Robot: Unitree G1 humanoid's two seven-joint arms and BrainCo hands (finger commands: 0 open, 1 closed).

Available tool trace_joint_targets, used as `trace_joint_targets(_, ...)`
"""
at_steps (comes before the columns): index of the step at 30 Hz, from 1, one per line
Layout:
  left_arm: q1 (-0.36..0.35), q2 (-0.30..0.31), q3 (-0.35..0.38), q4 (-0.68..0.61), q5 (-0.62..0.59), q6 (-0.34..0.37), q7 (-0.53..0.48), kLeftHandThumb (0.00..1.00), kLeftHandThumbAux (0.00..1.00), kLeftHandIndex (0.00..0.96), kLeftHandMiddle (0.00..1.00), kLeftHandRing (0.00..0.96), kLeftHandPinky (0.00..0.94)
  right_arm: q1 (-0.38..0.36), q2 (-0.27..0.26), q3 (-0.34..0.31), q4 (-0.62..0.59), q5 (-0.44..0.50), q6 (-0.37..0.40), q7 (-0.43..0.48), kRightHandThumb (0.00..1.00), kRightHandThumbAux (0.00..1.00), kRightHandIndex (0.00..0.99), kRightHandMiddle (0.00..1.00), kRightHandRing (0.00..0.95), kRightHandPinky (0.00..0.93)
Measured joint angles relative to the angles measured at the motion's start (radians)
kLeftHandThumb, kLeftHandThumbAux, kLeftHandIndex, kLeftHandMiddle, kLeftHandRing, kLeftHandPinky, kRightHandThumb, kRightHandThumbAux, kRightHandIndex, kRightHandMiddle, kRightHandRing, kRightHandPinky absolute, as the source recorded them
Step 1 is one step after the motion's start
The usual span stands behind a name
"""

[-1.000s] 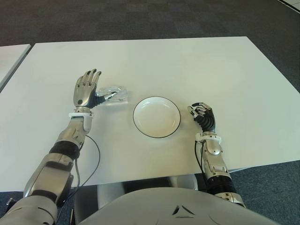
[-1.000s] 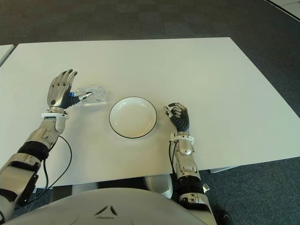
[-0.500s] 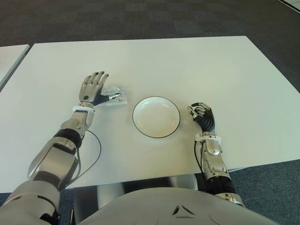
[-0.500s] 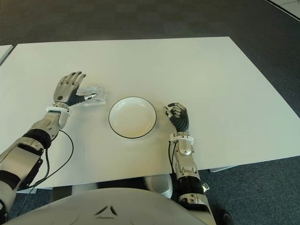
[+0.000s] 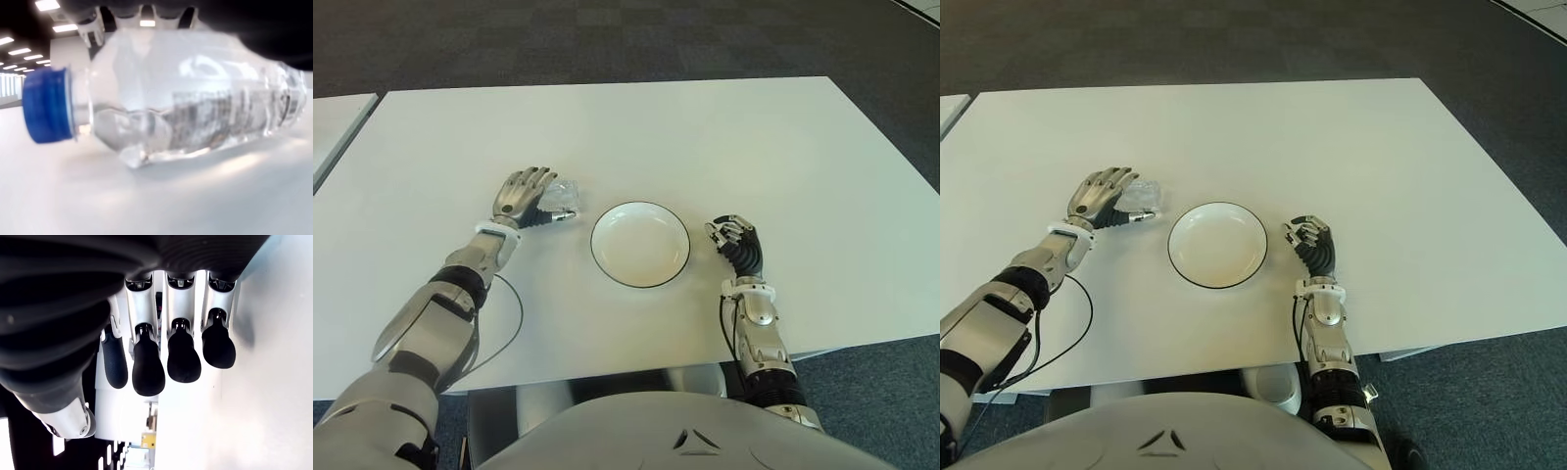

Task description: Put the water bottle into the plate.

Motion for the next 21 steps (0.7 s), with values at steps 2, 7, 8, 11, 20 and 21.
trace_joint_targets(2,-0.005,0.001,-0.009,0.004,0.000,0.000,-0.006,0.511,0.098,0.000,0.000,0.000,0.000,0.001,0.000,0.000,-0.003,0.000,0.004,0.000,0.706,0.728,0.438,0.749,0.739,0.728)
trace_joint_targets(7,-0.021,-0.004,-0.034,0.025,0.002,0.002,-0.017,0.503,0.095,0.000,0.000,0.000,0.000,0.006,0.001,0.000,-0.010,0.000,0.007,0.000,0.705,0.728,0.438,0.757,0.747,0.732)
trace_joint_targets(8,-0.024,-0.006,-0.039,0.030,0.002,0.003,-0.017,0.500,0.095,0.000,0.000,0.000,0.000,0.006,0.001,0.000,-0.011,0.000,0.007,0.000,0.705,0.729,0.438,0.759,0.748,0.731)
trace_joint_targets(11,-0.041,-0.015,-0.052,0.056,0.003,0.008,-0.017,0.494,0.094,0.000,0.000,0.000,0.000,0.008,0.001,0.001,-0.013,0.000,0.008,0.000,0.704,0.729,0.438,0.762,0.750,0.731)
trace_joint_targets(20,-0.088,-0.046,-0.105,0.122,0.004,0.014,-0.036,0.459,0.112,0.000,0.000,0.000,0.000,0.017,0.002,0.002,-0.021,0.000,0.008,0.001,0.705,0.729,0.439,0.763,0.749,0.729)
trace_joint_targets(21,-0.094,-0.048,-0.112,0.130,0.004,0.014,-0.042,0.456,0.116,0.000,0.000,0.000,0.000,0.017,0.002,0.002,-0.020,0.000,0.008,0.001,0.705,0.729,0.439,0.764,0.750,0.732)
